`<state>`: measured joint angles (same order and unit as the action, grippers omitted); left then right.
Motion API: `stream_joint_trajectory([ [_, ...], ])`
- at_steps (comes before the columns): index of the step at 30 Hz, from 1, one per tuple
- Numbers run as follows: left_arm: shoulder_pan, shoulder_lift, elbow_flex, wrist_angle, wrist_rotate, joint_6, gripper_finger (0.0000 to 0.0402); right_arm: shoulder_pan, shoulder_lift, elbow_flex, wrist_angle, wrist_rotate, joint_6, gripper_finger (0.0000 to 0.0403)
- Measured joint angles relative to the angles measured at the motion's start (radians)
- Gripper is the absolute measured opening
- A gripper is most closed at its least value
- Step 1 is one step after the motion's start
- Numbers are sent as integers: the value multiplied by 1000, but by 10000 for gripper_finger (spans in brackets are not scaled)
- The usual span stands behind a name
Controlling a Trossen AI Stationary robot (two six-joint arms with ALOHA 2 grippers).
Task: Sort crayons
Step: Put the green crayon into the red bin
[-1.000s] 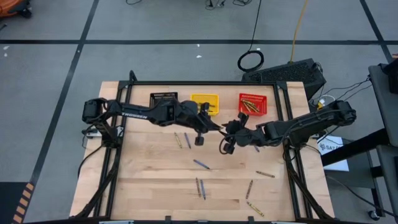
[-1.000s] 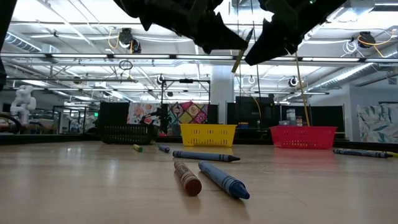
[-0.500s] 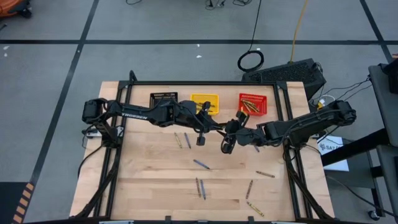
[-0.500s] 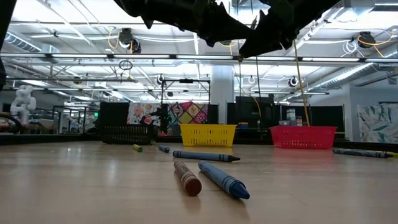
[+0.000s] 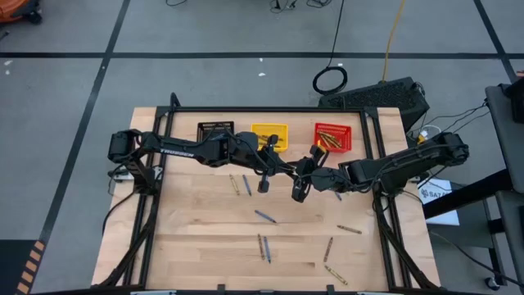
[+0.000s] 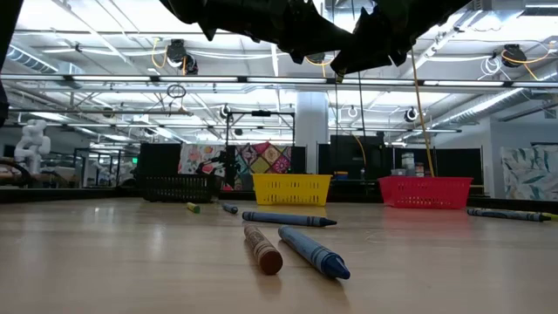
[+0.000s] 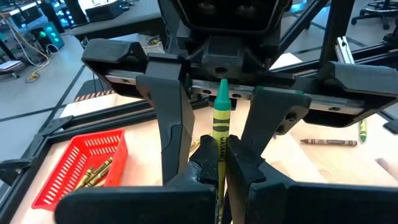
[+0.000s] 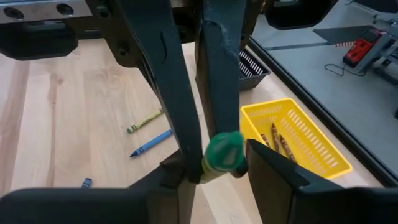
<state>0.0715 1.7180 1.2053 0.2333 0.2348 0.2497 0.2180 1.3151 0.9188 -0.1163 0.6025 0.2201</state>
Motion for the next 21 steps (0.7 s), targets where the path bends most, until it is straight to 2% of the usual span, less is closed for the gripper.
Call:
stream_joint_trajectory([
  [4,1,0,0,0,0,0,2,0,0,0,0,-3,3,87],
  [10,2,0,0,0,-3,3,2,0,0,0,-1,-6,9,13],
  [21,3,0,0,-2,-7,2,2,0,0,0,-1,-6,67,5],
])
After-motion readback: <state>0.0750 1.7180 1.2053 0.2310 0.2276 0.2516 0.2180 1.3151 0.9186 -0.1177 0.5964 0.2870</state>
